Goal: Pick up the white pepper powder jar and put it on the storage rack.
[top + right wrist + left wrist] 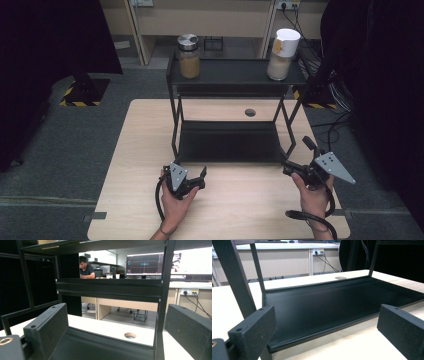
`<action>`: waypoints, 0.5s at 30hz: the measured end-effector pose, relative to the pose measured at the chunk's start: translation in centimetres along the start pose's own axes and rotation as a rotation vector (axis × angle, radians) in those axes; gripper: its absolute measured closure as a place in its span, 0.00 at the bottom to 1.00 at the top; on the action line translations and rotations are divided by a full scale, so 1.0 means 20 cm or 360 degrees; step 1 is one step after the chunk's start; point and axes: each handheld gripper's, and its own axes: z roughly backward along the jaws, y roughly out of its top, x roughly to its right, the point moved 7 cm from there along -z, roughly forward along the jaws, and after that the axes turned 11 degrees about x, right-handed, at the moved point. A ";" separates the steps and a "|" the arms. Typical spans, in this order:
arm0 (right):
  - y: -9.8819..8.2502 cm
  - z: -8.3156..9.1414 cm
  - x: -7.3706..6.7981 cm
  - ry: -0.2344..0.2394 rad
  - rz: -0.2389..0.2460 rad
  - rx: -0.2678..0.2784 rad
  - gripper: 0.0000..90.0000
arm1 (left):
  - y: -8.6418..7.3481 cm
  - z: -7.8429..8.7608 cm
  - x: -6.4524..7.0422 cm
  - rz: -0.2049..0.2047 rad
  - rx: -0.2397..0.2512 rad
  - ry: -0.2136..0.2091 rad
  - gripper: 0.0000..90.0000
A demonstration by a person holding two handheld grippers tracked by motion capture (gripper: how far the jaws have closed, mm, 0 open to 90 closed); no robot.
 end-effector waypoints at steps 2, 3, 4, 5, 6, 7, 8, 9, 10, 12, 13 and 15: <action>-0.01 0.01 0.00 -0.0004 -0.0006 -0.0009 0.06 | 0.00 0.00 0.00 -0.0002 0.0002 0.0001 0.02; -0.02 0.02 0.00 -0.0006 -0.0009 -0.0015 0.06 | 0.00 0.00 0.00 -0.0002 0.0002 0.0001 0.02; -0.03 0.02 0.00 -0.0005 -0.0007 -0.0022 0.06 | 0.00 0.00 0.00 -0.0002 0.0002 0.0001 0.02; -0.03 0.03 0.01 -0.0005 -0.0008 -0.0030 0.06 | 0.00 0.00 0.00 -0.0002 0.0002 0.0001 0.02; -0.04 0.03 0.01 -0.0004 -0.0008 -0.0039 0.06 | 0.00 0.00 0.00 -0.0002 0.0002 0.0001 0.02; -0.05 0.04 0.01 -0.0005 -0.0010 -0.0047 0.06 | 0.00 0.00 0.00 -0.0001 0.0002 0.0001 0.02; -0.06 0.04 0.01 -0.0004 -0.0009 -0.0055 0.06 | 0.00 0.00 0.00 -0.0001 0.0002 0.0001 0.02; -0.06 0.04 0.01 -0.0004 -0.0007 -0.0060 0.06 | 0.00 0.00 0.00 -0.0002 0.0002 0.0001 0.02; -0.07 0.05 0.01 -0.0005 -0.0009 -0.0067 0.06 | 0.00 0.00 0.00 -0.0003 0.0001 0.0001 0.02; -0.08 0.06 0.00 -0.0005 -0.0005 -0.0076 0.06 | 0.00 0.00 0.00 -0.0003 0.0001 0.0002 0.02; -0.09 0.06 0.00 -0.0006 -0.0008 -0.0082 0.06 | 0.00 0.00 0.00 -0.0003 0.0002 0.0002 0.02; -0.11 0.07 0.00 -0.0004 -0.0010 -0.0097 0.06 | 0.00 0.00 0.00 -0.0003 0.0003 0.0002 0.02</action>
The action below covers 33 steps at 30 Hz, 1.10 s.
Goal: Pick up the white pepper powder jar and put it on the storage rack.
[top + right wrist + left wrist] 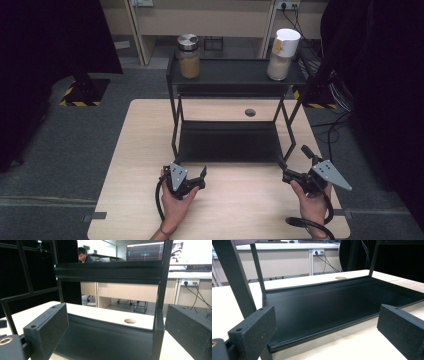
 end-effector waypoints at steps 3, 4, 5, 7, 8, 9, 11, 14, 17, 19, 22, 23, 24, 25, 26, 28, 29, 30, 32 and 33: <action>-0.03 0.01 -0.01 0.0002 0.0003 -0.0029 0.06 | 0.00 0.00 0.00 -0.0001 0.0001 0.0001 0.02; -0.04 0.02 -0.01 0.0003 -0.0001 -0.0036 0.06 | 0.00 0.00 0.00 -0.0002 0.0002 0.0001 0.02; -0.05 0.02 -0.02 0.0002 -0.0003 -0.0048 0.06 | 0.00 0.00 0.00 -0.0003 0.0001 0.0001 0.02; -0.07 0.03 -0.02 0.0007 0.0001 -0.0073 0.06 | 0.00 0.00 0.00 -0.0002 0.0000 0.0001 0.02; -0.08 0.03 -0.02 0.0009 0.0003 -0.0084 0.06 | 0.00 0.00 0.00 -0.0001 0.0000 0.0000 0.02; -0.09 0.04 -0.02 0.0008 0.0007 -0.0093 0.06 | 0.00 0.00 0.00 0.0001 0.0000 0.0000 0.02; -0.11 0.05 -0.02 0.0007 0.0009 -0.0111 0.06 | 0.00 0.00 0.00 -0.0001 -0.0001 0.0001 0.02; -0.14 0.06 -0.02 0.0004 0.0007 -0.0142 0.06 | 0.00 0.00 0.00 -0.0005 0.0001 0.0002 0.02; -0.16 0.07 -0.02 0.0001 0.0007 -0.0174 0.06 | 0.00 0.00 0.00 -0.0003 0.0001 0.0003 0.02; -0.18 0.08 -0.02 -0.0002 0.0006 -0.0195 0.06 | 0.00 0.00 0.00 -0.0001 0.0002 0.0003 0.02; -0.21 0.09 -0.02 -0.0010 -0.0004 -0.0224 0.06 | 0.00 0.00 0.00 -0.0001 0.0001 0.0005 0.02; -0.21 0.09 -0.02 -0.0012 -0.0003 -0.0230 0.06 | 0.00 0.00 0.00 0.0000 0.0002 0.0004 0.02; -0.22 0.10 -0.02 -0.0015 -0.0004 -0.0236 0.06 | 0.00 0.00 0.00 0.0000 0.0001 0.0004 0.02; -0.22 0.10 -0.02 -0.0017 -0.0008 -0.0239 0.06 | 0.00 0.00 0.00 0.0002 0.0001 0.0004 0.02; -0.23 0.10 -0.02 -0.0018 -0.0005 -0.0239 0.06 | 0.00 0.00 0.00 0.0004 0.0001 0.0004 0.02; -0.23 0.11 -0.02 -0.0019 -0.0006 -0.0243 0.06 | 0.00 0.00 0.00 0.0006 0.0002 0.0004 0.02; -0.23 0.11 -0.02 -0.0019 -0.0006 -0.0242 0.06 | 0.00 0.00 0.00 0.0005 0.0003 0.0004 0.02; -0.23 0.11 -0.02 -0.0020 -0.0008 -0.0238 0.06 | 0.00 0.00 0.00 0.0005 0.0002 0.0004 0.02; -0.23 0.12 -0.02 -0.0022 -0.0006 -0.0231 0.06 | 0.00 0.00 0.00 0.0005 0.0001 0.0004 0.02; -0.23 0.12 -0.02 -0.0023 -0.0005 -0.0227 0.06 | 0.00 0.00 0.00 0.0006 0.0001 0.0003 0.02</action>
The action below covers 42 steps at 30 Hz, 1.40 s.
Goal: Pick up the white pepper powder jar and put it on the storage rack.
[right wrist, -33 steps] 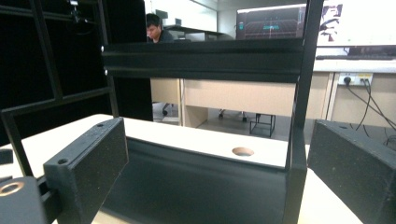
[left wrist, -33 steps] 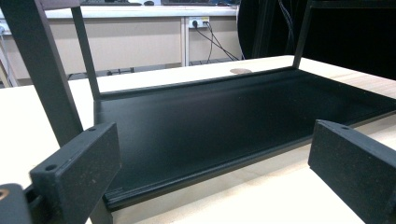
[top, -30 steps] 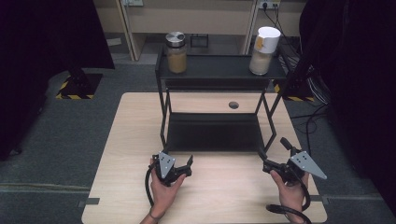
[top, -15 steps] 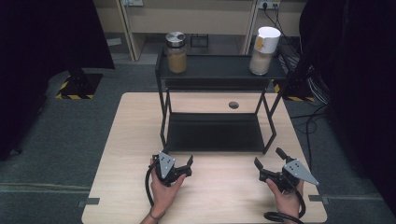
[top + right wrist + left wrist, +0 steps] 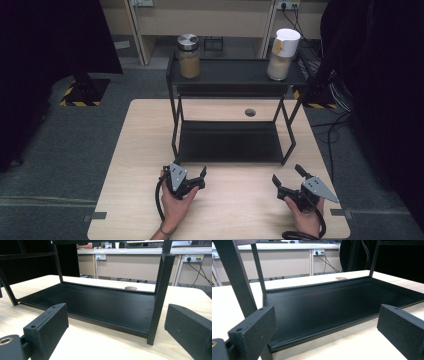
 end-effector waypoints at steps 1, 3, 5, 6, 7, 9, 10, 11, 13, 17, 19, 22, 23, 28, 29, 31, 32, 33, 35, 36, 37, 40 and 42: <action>0.00 0.00 0.00 0.0000 0.0000 0.0003 0.06 | 0.00 0.00 0.00 0.0001 0.0001 0.0000 0.02; 0.00 0.01 0.00 0.0000 -0.0001 0.0008 0.06 | 0.00 0.00 0.00 0.0002 0.0002 0.0000 0.02; 0.00 0.01 0.00 0.0002 -0.0006 0.0005 0.06 | 0.00 0.00 0.00 0.0000 0.0000 0.0000 0.02; -0.01 0.02 0.00 0.0002 -0.0004 0.0004 0.06 | 0.00 0.00 0.00 -0.0001 0.0000 0.0000 0.02; -0.01 0.02 0.00 0.0003 -0.0004 0.0005 0.06 | 0.00 0.00 0.00 -0.0001 0.0001 0.0001 0.02; -0.01 0.02 -0.01 0.0006 -0.0003 0.0003 0.06 | 0.00 0.00 0.00 -0.0003 0.0000 0.0001 0.02; -0.01 0.03 -0.01 0.0005 -0.0005 0.0001 0.06 | 0.00 0.00 0.00 -0.0002 0.0000 0.0002 0.02; -0.01 0.03 -0.01 0.0007 -0.0007 0.0000 0.06 | 0.00 0.00 0.00 -0.0002 -0.0001 0.0001 0.02; -0.02 0.04 -0.01 0.0006 -0.0008 -0.0001 0.06 | 0.00 0.00 0.00 -0.0001 0.0000 0.0001 0.02; -0.02 0.05 -0.01 0.0005 -0.0010 -0.0009 0.06 | 0.00 0.00 0.00 -0.0002 0.0001 0.0001 0.02; -0.03 0.06 -0.02 0.0006 -0.0016 -0.0020 0.06 | 0.00 0.00 0.00 -0.0001 -0.0001 0.0000 0.02; -0.04 0.07 -0.02 0.0006 -0.0016 -0.0026 0.06 | 0.00 0.00 0.00 0.0001 -0.0002 0.0000 0.02; -0.04 0.07 -0.02 0.0006 -0.0016 -0.0027 0.06 | 0.00 0.00 0.00 0.0001 -0.0002 -0.0001 0.02; -0.04 0.07 -0.02 0.0007 -0.0013 -0.0030 0.06 | 0.00 0.00 0.00 0.0001 -0.0002 0.0000 0.02; -0.04 0.07 -0.02 0.0008 -0.0012 -0.0030 0.06 | 0.00 0.00 0.00 0.0003 -0.0001 0.0000 0.02; -0.04 0.07 -0.02 0.0010 -0.0009 -0.0031 0.06 | 0.00 0.00 0.00 0.0003 -0.0002 0.0000 0.02; -0.04 0.07 -0.02 0.0010 -0.0010 -0.0031 0.06 | 0.00 0.00 0.00 0.0002 -0.0003 0.0000 0.02; -0.04 0.07 -0.02 0.0011 -0.0009 -0.0031 0.06 | 0.00 0.00 0.00 0.0002 -0.0003 0.0000 0.02; -0.04 0.07 -0.02 0.0009 -0.0011 -0.0033 0.06 | 0.00 0.00 0.00 0.0002 -0.0002 -0.0001 0.02; -0.04 0.07 -0.02 0.0006 -0.0012 -0.0035 0.06 | 0.00 0.00 0.00 0.0003 -0.0002 -0.0001 0.02; -0.05 0.07 -0.02 0.0004 -0.0012 -0.0036 0.06 | 0.00 0.00 0.00 0.0004 -0.0001 -0.0001 0.02; -0.05 0.07 -0.02 0.0000 -0.0007 -0.0038 0.06 | 0.00 0.00 0.00 0.0001 -0.0003 -0.0002 0.02; -0.05 0.07 -0.03 -0.0002 -0.0008 -0.0042 0.06 | 0.00 0.00 0.00 0.0001 -0.0003 -0.0002 0.02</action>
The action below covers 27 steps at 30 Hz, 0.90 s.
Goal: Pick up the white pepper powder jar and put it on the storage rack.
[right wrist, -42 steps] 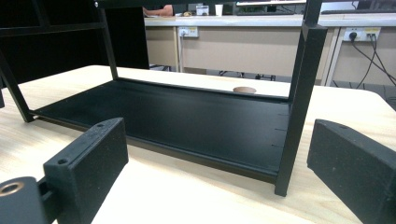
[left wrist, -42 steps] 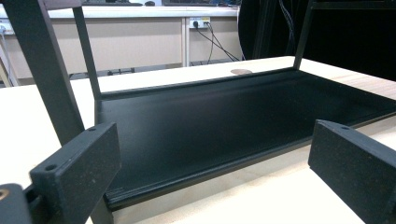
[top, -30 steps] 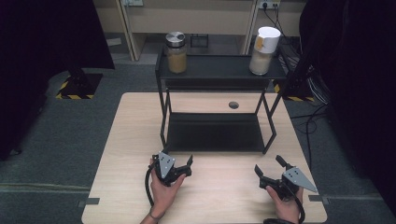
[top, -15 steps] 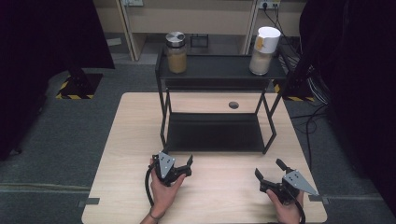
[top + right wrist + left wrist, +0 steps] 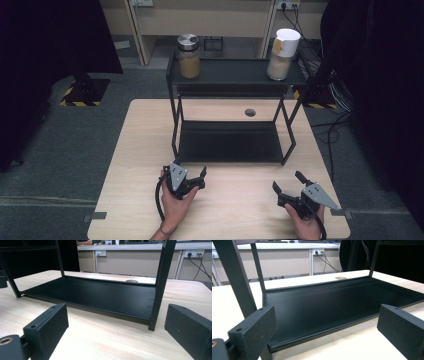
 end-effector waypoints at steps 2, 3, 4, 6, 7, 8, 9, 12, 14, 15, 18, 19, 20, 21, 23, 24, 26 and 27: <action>0.00 0.00 0.00 -0.0002 0.0002 -0.0009 0.06 | 0.00 0.00 0.00 0.0002 0.0002 -0.0001 0.02; -0.01 -0.01 0.00 -0.0002 0.0002 -0.0012 0.06 | 0.00 0.00 0.00 0.0004 0.0001 0.0000 0.02; -0.01 -0.01 0.00 -0.0004 -0.0001 -0.0018 0.06 | 0.00 0.00 0.00 0.0005 0.0001 0.0000 0.02; -0.01 -0.01 0.00 -0.0009 -0.0003 -0.0025 0.06 | 0.00 0.00 0.00 0.0004 -0.0001 0.0000 0.02; -0.01 -0.01 0.01 -0.0011 -0.0005 -0.0027 0.06 | 0.00 0.00 0.00 0.0004 -0.0001 0.0000 0.02; -0.01 -0.01 0.01 -0.0013 -0.0004 -0.0030 0.06 | 0.00 0.00 0.00 0.0004 -0.0001 0.0000 0.02; -0.01 -0.01 0.01 -0.0013 -0.0006 -0.0032 0.06 | 0.00 0.00 0.00 0.0004 -0.0001 0.0000 0.02; -0.01 -0.01 0.01 -0.0013 -0.0003 -0.0036 0.06 | 0.00 0.00 0.00 0.0004 -0.0001 -0.0001 0.02; -0.01 -0.02 0.01 -0.0012 -0.0002 -0.0040 0.06 | 0.00 0.00 0.00 0.0003 -0.0001 -0.0001 0.02; -0.01 -0.02 0.01 -0.0010 -0.0003 -0.0044 0.06 | 0.00 0.00 0.00 0.0003 -0.0001 -0.0001 0.02; -0.01 -0.02 0.01 -0.0010 -0.0005 -0.0062 0.06 | 0.00 0.00 0.00 0.0008 -0.0001 -0.0002 0.02; 0.00 -0.03 0.01 -0.0011 -0.0001 -0.0074 0.06 | 0.00 0.00 0.00 0.0010 0.0000 -0.0001 0.02; 0.00 -0.03 0.01 -0.0009 0.0005 -0.0088 0.06 | 0.00 0.00 0.00 0.0010 -0.0001 0.0000 0.02; 0.01 -0.04 0.00 -0.0007 0.0020 -0.0109 0.06 | 0.00 0.00 0.00 0.0009 -0.0001 0.0000 0.02; 0.01 -0.06 0.00 -0.0001 0.0042 -0.0141 0.06 | 0.00 0.00 0.00 0.0006 0.0000 0.0000 0.02; 0.02 -0.06 -0.01 0.0000 0.0050 -0.0153 0.06 | 0.00 0.00 0.00 0.0007 -0.0001 0.0000 0.02; 0.02 -0.07 -0.01 0.0002 0.0046 -0.0180 0.06 | 0.00 0.00 0.00 0.0009 -0.0001 0.0000 0.02; 0.03 -0.08 0.00 0.0001 0.0044 -0.0187 0.06 | 0.00 0.00 0.00 0.0011 0.0000 0.0000 0.02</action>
